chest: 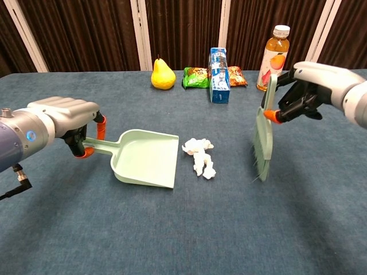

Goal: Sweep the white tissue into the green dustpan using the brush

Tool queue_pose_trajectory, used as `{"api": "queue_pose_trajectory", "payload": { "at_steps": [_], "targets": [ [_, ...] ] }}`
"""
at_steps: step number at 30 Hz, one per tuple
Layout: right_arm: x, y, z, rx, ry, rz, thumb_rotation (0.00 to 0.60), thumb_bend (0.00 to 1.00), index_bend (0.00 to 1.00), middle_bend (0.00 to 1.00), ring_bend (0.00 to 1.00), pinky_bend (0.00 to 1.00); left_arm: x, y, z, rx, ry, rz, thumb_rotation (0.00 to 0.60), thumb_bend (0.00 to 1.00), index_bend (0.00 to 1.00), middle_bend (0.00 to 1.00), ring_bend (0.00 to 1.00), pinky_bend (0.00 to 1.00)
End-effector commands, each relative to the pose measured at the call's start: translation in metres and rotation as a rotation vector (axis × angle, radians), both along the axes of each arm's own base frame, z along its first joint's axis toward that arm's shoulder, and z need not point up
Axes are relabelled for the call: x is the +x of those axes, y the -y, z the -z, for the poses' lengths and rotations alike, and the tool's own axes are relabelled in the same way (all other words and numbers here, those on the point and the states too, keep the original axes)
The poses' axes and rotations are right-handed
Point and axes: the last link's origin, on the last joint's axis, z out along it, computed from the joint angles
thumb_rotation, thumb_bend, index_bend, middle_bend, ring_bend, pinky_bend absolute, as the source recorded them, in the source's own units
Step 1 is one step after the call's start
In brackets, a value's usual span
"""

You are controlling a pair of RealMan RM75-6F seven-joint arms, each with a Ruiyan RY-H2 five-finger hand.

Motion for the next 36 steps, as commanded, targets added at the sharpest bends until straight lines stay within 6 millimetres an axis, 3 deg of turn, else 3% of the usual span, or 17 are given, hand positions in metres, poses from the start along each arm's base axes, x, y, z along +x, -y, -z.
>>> {"api": "queue_pose_trajectory", "payload": {
  "at_steps": [1,13,22,25,28,36],
  "targets": [
    [0.005,-0.005,0.009,0.016,0.007,-0.004,0.600,0.46,0.87,0.86,0.93,0.87,0.004,-0.002,0.002,0.001,0.005,0.000,0.600,0.61,0.54,1.00,0.98,1.00],
    [0.042,-0.005,0.038,0.055,0.090,0.023,0.600,0.46,0.87,0.86,0.93,0.87,0.020,-0.005,0.017,-0.015,0.022,0.010,0.600,0.61,0.54,1.00,0.98,1.00],
    [0.102,-0.014,0.047,0.142,0.244,-0.024,0.600,0.46,0.87,0.86,0.93,0.87,0.021,-0.004,0.024,-0.023,0.021,0.006,0.600,0.62,0.54,1.00,0.98,1.00],
    [0.127,-0.021,0.045,0.187,0.308,-0.037,0.600,0.47,0.87,0.86,0.93,0.87,0.021,-0.003,0.027,-0.026,0.023,0.004,0.600,0.62,0.54,1.00,0.98,1.00],
    [0.140,-0.025,0.039,0.199,0.340,-0.047,0.600,0.47,0.87,0.86,0.93,0.87,0.021,-0.002,0.028,-0.028,0.026,0.007,0.600,0.62,0.54,1.00,0.98,1.00],
    [0.146,-0.014,0.006,0.128,0.407,-0.041,0.600,0.47,0.87,0.86,0.93,0.87,0.021,-0.001,0.025,-0.027,0.031,0.007,0.600,0.62,0.54,1.00,0.98,1.00]
  ]
}}
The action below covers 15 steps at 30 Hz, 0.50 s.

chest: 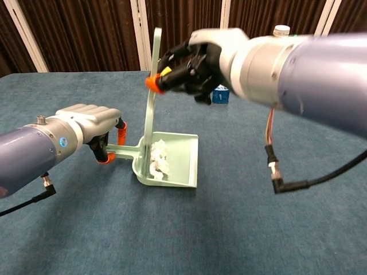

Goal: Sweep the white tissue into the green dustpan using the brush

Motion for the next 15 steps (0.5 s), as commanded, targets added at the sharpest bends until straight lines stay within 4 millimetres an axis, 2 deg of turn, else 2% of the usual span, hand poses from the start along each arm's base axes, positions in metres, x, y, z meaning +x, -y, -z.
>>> {"api": "queue_pose_trajectory", "payload": {
  "at_steps": [1,6,9,12,14,15],
  "targets": [
    [-0.004,0.006,-0.012,-0.047,-0.016,0.004,0.600,0.47,0.87,0.86,0.93,0.87,0.000,0.000,-0.001,0.001,0.000,0.000,0.600,0.62,0.54,1.00,0.98,1.00],
    [-0.026,0.015,-0.018,-0.092,-0.098,0.022,0.600,0.47,0.87,0.86,0.93,0.87,-0.002,0.001,-0.001,-0.002,-0.003,-0.001,0.600,0.62,0.54,1.00,0.98,1.00],
    [-0.043,0.018,-0.018,-0.093,-0.119,0.058,0.600,0.47,0.87,0.86,0.93,0.87,-0.003,0.003,-0.002,-0.007,-0.009,0.003,0.600,0.56,0.51,1.00,0.98,1.00],
    [-0.056,0.019,-0.019,-0.092,-0.138,0.076,0.600,0.47,0.87,0.86,0.93,0.87,-0.004,0.005,-0.003,-0.010,-0.016,0.007,0.600,0.29,0.42,1.00,0.97,1.00],
    [-0.065,0.020,-0.021,-0.096,-0.149,0.085,0.600,0.47,0.87,0.86,0.93,0.87,-0.005,0.006,-0.006,-0.010,-0.016,0.008,0.600,0.06,0.31,0.99,0.97,1.00],
    [-0.068,0.020,-0.022,-0.100,-0.153,0.087,0.600,0.47,0.87,0.86,0.93,0.87,-0.006,0.007,-0.007,-0.010,-0.018,0.011,0.600,0.02,0.28,0.98,0.97,1.00]
  ]
}}
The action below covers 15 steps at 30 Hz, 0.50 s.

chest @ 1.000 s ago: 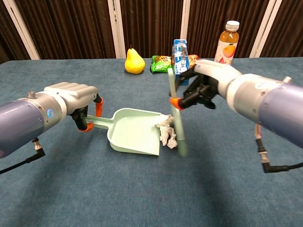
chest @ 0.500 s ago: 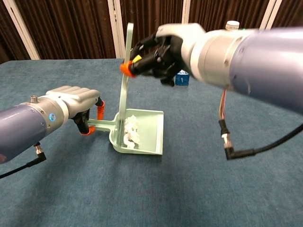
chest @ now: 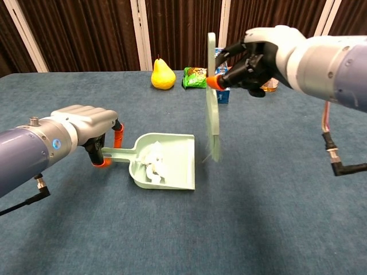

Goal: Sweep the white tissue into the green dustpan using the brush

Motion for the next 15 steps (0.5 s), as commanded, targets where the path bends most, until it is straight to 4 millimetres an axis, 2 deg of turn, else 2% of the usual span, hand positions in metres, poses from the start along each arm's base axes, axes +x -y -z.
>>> {"api": "queue_pose_trajectory", "payload": {
  "at_steps": [1,3,6,12,15],
  "targets": [
    [-0.011,0.001,-0.003,-0.008,-0.015,0.008,0.600,0.47,0.87,0.86,0.93,0.87,-0.002,0.002,-0.004,0.000,-0.005,0.006,0.600,0.00,0.24,0.97,0.96,1.00],
    [-0.016,0.002,-0.006,-0.016,-0.022,0.007,0.600,0.47,0.87,0.86,0.93,0.87,-0.005,0.003,-0.008,0.001,-0.003,0.012,0.600,0.00,0.19,0.96,0.96,1.00],
    [-0.025,0.003,-0.012,-0.034,-0.047,0.005,0.600,0.47,0.87,0.86,0.93,0.87,-0.007,0.004,-0.018,0.016,0.029,0.013,0.600,0.00,0.17,0.95,0.95,1.00],
    [-0.053,0.003,-0.027,-0.087,-0.150,-0.008,0.600,0.47,0.87,0.86,0.93,0.87,-0.008,0.004,-0.054,0.078,0.155,0.019,0.600,0.00,0.17,0.93,0.93,1.00],
    [-0.070,0.003,-0.035,-0.123,-0.226,-0.022,0.600,0.47,0.87,0.86,0.93,0.87,-0.015,0.007,-0.071,0.103,0.191,0.032,0.600,0.00,0.17,0.87,0.88,0.99]
  ]
}}
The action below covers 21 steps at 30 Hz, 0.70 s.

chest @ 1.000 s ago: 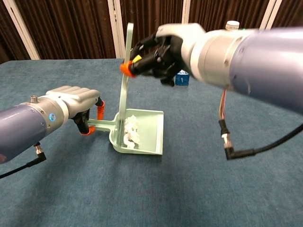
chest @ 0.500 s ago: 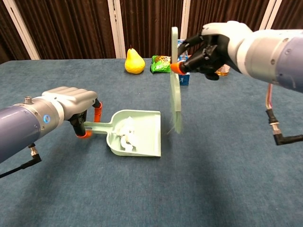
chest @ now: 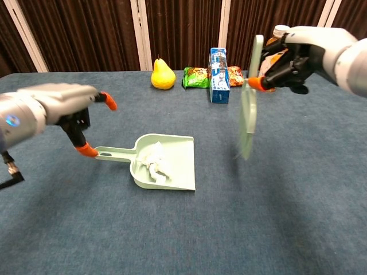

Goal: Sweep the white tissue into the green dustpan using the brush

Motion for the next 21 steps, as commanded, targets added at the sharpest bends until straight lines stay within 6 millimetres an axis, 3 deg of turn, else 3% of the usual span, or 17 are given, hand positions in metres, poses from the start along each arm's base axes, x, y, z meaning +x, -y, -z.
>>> {"api": "queue_pose_trajectory", "payload": {
  "at_steps": [1,6,8,14,17,21],
  "targets": [
    [-0.024,-0.001,-0.011,-0.049,-0.104,-0.011,0.600,0.47,0.87,0.86,0.93,0.87,-0.009,0.005,-0.025,0.039,0.053,0.015,0.600,0.00,0.17,0.84,0.86,0.97],
    [-0.054,-0.003,-0.024,-0.108,-0.226,-0.027,0.600,0.47,0.87,0.86,0.93,0.87,-0.031,0.018,-0.053,0.076,0.080,0.042,0.600,0.00,0.15,0.64,0.65,0.78],
    [-0.065,-0.003,-0.029,-0.120,-0.265,-0.023,0.600,0.47,0.87,0.86,0.93,0.87,-0.041,0.025,-0.061,0.073,0.085,0.033,0.600,0.00,0.14,0.48,0.53,0.62],
    [-0.097,-0.006,-0.038,-0.189,-0.471,-0.041,0.600,0.47,0.87,0.86,0.93,0.87,-0.071,0.054,-0.085,0.069,0.100,0.035,0.600,0.00,0.07,0.15,0.22,0.31],
    [-0.107,-0.008,-0.038,-0.233,-0.623,-0.087,0.600,0.47,0.87,0.86,0.93,0.87,-0.080,0.064,-0.091,0.069,0.108,0.040,0.600,0.00,0.05,0.07,0.14,0.23],
    [-0.114,-0.016,-0.025,-0.247,-0.785,-0.160,0.600,0.47,0.86,0.86,0.92,0.87,-0.091,0.075,-0.095,0.052,0.113,0.026,0.600,0.00,0.05,0.06,0.14,0.22]
  ]
}}
